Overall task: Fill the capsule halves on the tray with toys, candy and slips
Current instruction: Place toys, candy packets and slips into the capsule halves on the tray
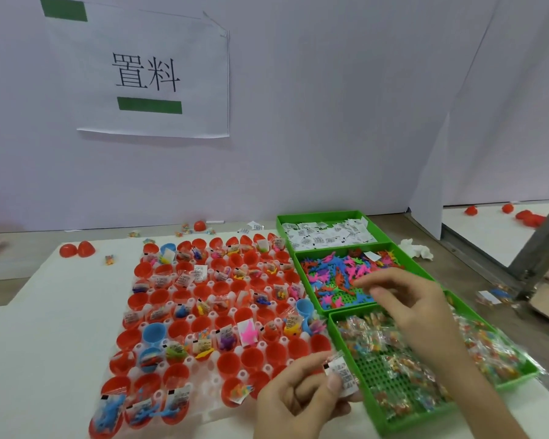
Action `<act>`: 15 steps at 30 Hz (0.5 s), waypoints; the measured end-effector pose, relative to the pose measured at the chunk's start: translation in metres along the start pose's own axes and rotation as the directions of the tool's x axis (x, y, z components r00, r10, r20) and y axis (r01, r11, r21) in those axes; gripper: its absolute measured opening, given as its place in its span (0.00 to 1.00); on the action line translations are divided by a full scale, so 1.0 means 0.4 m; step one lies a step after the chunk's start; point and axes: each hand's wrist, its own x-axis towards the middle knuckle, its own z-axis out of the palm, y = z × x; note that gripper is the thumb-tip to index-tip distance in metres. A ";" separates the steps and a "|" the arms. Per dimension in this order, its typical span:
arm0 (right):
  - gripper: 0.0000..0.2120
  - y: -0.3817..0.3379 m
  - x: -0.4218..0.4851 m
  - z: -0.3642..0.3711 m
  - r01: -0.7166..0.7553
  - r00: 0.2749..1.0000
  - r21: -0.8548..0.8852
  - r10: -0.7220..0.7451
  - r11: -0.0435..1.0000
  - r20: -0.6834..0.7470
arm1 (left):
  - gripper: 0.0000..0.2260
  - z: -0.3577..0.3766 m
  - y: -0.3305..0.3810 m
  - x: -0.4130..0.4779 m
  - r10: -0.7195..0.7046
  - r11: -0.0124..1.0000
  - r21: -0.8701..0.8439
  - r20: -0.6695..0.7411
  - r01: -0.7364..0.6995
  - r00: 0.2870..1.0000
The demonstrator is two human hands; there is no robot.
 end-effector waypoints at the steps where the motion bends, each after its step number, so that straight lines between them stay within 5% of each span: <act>1: 0.17 0.017 0.043 0.001 -0.047 0.999 -0.060 0.046 0.997 -0.008 | 0.14 0.004 -0.005 -0.001 -0.005 1.000 -0.021 0.019 0.005 1.000; 5: 0.10 0.104 0.187 0.044 -0.094 0.961 -0.380 0.183 0.920 0.206 | 0.10 0.022 -0.003 0.009 -0.028 1.000 -0.012 0.041 0.029 0.999; 9: 0.06 0.150 0.259 0.098 0.029 0.869 -0.484 0.217 0.875 0.444 | 0.13 0.026 -0.014 0.001 -0.038 0.999 -0.005 0.029 0.038 0.999; 15: 0.04 0.157 0.267 0.118 0.047 0.864 -0.519 0.227 0.854 0.450 | 0.10 -0.010 -0.002 -0.004 -0.031 0.996 0.087 0.048 0.027 0.998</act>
